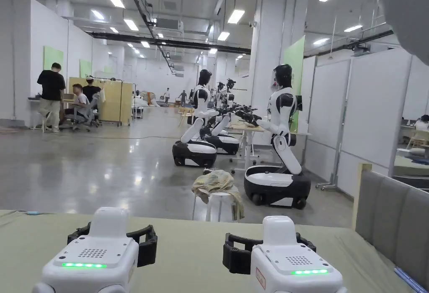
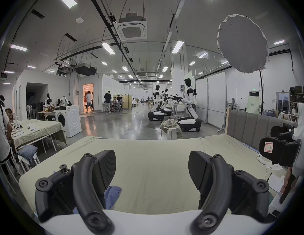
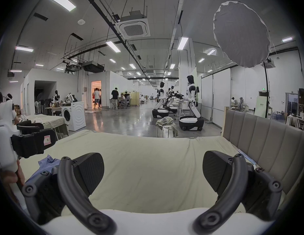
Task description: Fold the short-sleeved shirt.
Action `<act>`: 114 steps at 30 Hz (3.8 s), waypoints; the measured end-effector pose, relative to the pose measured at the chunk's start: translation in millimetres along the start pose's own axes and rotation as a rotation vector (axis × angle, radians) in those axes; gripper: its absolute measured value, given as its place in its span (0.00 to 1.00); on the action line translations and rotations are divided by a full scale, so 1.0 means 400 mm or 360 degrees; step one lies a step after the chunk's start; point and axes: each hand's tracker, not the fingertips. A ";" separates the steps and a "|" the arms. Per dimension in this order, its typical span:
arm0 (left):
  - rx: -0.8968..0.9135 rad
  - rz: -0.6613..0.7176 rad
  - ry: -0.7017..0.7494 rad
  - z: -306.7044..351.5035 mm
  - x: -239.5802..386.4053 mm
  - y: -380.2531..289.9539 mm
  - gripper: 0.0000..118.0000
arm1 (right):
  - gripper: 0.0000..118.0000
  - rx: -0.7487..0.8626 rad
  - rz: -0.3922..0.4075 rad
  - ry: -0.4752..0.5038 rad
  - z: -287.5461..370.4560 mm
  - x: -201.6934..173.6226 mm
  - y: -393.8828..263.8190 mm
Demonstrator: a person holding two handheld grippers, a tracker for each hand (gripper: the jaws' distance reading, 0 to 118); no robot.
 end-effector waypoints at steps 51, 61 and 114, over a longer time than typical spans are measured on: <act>-0.1297 0.0183 0.0144 0.078 -0.534 -0.162 0.23 | 0.00 -0.0129 0.0121 0.0620 0.031 -0.540 -0.167; -0.1531 0.0388 0.0277 -0.108 -0.629 -0.381 0.69 | 0.00 -0.0337 0.0197 0.0519 -0.093 -0.487 -0.316; -0.0918 0.0074 -0.0963 -0.309 0.375 -0.186 0.04 | 0.00 -0.0418 -0.0056 -0.0144 0.083 0.148 -0.362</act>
